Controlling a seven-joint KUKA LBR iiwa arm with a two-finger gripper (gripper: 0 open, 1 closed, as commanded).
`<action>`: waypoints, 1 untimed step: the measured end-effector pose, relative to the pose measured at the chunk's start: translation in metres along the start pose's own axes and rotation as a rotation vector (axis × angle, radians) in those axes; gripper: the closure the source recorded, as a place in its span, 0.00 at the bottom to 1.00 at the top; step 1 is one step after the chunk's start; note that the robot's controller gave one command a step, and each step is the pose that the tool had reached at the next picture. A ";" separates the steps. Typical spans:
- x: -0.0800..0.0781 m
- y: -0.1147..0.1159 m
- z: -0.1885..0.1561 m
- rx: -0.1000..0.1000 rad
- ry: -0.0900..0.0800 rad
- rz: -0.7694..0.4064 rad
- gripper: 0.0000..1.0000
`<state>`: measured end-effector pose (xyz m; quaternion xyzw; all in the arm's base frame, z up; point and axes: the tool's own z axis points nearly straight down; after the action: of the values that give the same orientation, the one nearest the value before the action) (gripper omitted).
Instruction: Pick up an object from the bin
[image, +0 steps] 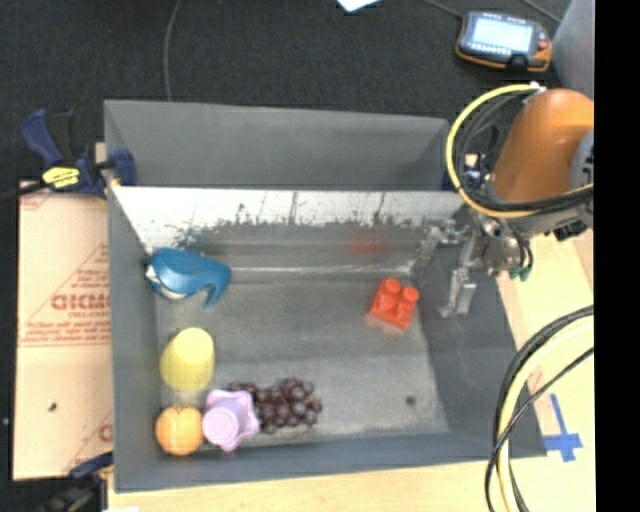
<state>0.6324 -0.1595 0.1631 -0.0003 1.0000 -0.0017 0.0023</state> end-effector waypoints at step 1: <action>-0.009 0.006 0.093 0.000 -0.002 -0.355 0.00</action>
Offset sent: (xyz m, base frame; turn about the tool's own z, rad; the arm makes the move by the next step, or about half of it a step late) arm 0.0175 0.0014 -0.0266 -0.3823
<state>0.6414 -0.1540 0.0702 -0.1769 0.9842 -0.0022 0.0027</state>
